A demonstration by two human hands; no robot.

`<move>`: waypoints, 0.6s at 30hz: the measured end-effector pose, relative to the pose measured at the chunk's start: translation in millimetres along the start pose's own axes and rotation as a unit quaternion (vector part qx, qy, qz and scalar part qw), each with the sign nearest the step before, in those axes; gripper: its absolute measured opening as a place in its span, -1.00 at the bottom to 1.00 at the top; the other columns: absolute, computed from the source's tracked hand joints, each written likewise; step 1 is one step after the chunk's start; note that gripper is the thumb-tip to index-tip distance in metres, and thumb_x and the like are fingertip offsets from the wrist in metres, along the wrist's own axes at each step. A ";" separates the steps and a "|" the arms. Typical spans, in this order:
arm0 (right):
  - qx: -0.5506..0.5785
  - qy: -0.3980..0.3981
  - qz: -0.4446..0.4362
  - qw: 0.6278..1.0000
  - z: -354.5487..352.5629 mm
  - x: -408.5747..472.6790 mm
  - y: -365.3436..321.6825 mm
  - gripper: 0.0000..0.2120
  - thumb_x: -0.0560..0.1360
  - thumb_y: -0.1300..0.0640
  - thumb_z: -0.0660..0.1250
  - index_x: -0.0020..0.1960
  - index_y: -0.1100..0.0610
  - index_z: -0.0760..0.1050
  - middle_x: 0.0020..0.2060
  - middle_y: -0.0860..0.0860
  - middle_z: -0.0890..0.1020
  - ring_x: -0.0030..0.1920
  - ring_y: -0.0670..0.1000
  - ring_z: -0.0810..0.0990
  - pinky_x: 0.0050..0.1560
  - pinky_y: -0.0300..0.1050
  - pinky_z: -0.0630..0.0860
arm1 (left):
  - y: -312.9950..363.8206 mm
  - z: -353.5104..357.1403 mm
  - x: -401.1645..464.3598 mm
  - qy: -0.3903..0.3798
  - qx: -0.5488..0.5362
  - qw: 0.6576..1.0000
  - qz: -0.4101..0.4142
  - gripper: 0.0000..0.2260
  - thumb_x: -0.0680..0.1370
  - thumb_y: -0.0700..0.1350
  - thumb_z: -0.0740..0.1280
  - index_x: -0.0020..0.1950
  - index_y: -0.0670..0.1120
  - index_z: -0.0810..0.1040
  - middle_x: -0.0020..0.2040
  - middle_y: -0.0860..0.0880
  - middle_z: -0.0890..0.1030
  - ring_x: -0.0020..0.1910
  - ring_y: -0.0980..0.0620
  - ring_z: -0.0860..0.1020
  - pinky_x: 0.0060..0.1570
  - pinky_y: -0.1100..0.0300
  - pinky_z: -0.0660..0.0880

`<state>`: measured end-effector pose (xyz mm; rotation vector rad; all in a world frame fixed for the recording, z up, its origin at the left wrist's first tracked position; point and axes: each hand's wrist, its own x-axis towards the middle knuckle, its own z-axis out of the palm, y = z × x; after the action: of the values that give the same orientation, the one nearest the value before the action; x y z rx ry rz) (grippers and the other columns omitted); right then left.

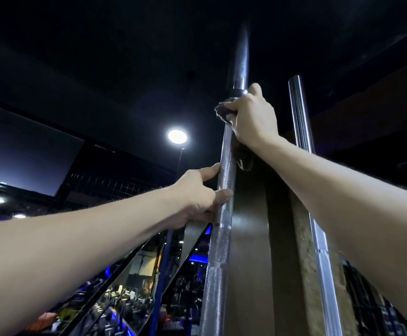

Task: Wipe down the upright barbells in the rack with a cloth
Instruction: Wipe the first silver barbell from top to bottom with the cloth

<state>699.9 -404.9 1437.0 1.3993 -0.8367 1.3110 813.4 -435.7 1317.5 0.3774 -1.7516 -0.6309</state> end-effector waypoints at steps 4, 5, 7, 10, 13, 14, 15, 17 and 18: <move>-0.013 0.020 -0.057 0.998 4.0 -24.3 -6.3 -0.77 0.54 0.12 0.28 0.13 -0.07 0.61 0.20 0.06 0.39 0.03 0.20 0.46 0.04 0.01 0.46 | -0.1 -2.5 -1.7 0.001 -0.013 1.000 0.000 -0.39 0.52 -0.29 0.35 0.49 0.06 0.25 -0.31 -0.09 0.58 -0.43 0.04 0.55 -0.25 0.04 0.63; -0.072 0.005 -0.087 0.994 3.7 -30.5 -11.2 -0.78 0.55 0.14 0.26 0.12 -0.04 0.61 0.23 0.06 0.37 0.05 0.18 0.42 -0.04 -0.01 0.45 | -0.6 -3.0 -1.7 -0.002 -0.014 1.000 0.002 -0.39 0.52 -0.29 0.36 0.49 0.06 0.25 -0.36 -0.07 0.58 -0.45 0.05 0.55 -0.25 0.03 0.63; -0.179 -0.019 -0.120 0.976 3.4 -31.3 -21.5 -0.80 0.56 0.22 0.21 0.11 0.14 0.57 0.28 0.09 0.32 0.15 0.23 0.36 -0.20 -0.03 0.36 | 0.5 -3.9 -2.1 -0.003 -0.008 1.000 0.007 -0.40 0.52 -0.29 0.36 0.49 0.05 0.26 -0.43 -0.02 0.57 -0.49 0.07 0.54 -0.24 0.03 0.63; -0.211 -0.013 -0.140 0.967 4.6 -17.2 -24.3 -0.80 0.57 0.26 0.19 0.09 0.17 0.56 0.28 0.11 0.31 0.15 0.25 0.35 -0.20 -0.04 0.33 | 1.2 -4.6 -1.5 -0.002 -0.003 1.000 0.004 -0.40 0.52 -0.29 0.36 0.50 0.04 0.26 -0.25 -0.11 0.60 -0.44 0.03 0.56 -0.23 0.03 0.64; -0.053 0.033 -0.026 0.998 8.9 -9.1 -10.2 -0.77 0.55 0.19 0.29 0.08 -0.06 0.63 0.18 0.04 0.35 -0.02 0.10 0.30 -0.15 -0.08 0.32 | 1.4 -4.0 -1.6 -0.002 -0.001 1.000 0.006 -0.39 0.52 -0.28 0.36 0.50 0.04 0.24 -0.19 -0.14 0.60 -0.39 0.02 0.56 -0.26 0.08 0.64; 0.033 0.059 0.017 0.998 11.8 -8.9 -4.7 -0.77 0.54 0.16 0.31 0.10 -0.09 0.62 0.16 0.03 0.38 -0.04 0.06 0.34 -0.11 -0.11 0.34 | 1.5 -4.4 -1.5 -0.002 -0.001 1.000 0.010 -0.39 0.52 -0.28 0.35 0.50 0.04 0.24 -0.24 -0.11 0.60 -0.41 0.05 0.56 -0.27 0.09 0.63; 0.123 0.084 0.066 0.987 15.1 -10.5 -0.5 -0.76 0.53 0.14 0.33 0.14 -0.09 0.62 0.13 0.01 0.43 -0.04 0.02 0.42 -0.06 -0.14 0.39 | 1.9 -4.7 -2.0 -0.002 0.001 1.000 0.013 -0.40 0.53 -0.28 0.35 0.50 0.05 0.24 -0.33 -0.05 0.59 -0.46 0.09 0.54 -0.27 0.11 0.63; 0.271 0.115 0.166 0.941 19.0 -13.6 5.6 -0.75 0.51 0.14 0.36 0.16 -0.07 0.62 0.05 0.00 0.58 -0.03 -0.02 0.57 0.05 -0.14 0.50 | 2.7 -4.8 -4.0 -0.007 0.010 1.000 0.017 -0.43 0.53 -0.28 0.34 0.48 0.07 0.27 -0.43 0.03 0.56 -0.51 0.15 0.52 -0.26 0.11 0.63; 0.326 0.117 0.206 0.915 19.5 -13.6 7.8 -0.75 0.50 0.15 0.38 0.15 -0.05 0.63 0.00 -0.02 0.64 -0.03 -0.03 0.61 0.08 -0.16 0.53 | 3.1 -4.6 -4.8 -0.009 0.012 1.000 0.016 -0.43 0.54 -0.27 0.34 0.48 0.08 0.28 -0.39 0.00 0.57 -0.50 0.14 0.54 -0.26 0.11 0.63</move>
<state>695.6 -427.5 1427.1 1.5628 -0.5620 2.1813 819.3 -431.6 1316.3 0.3608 -1.7802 -0.5912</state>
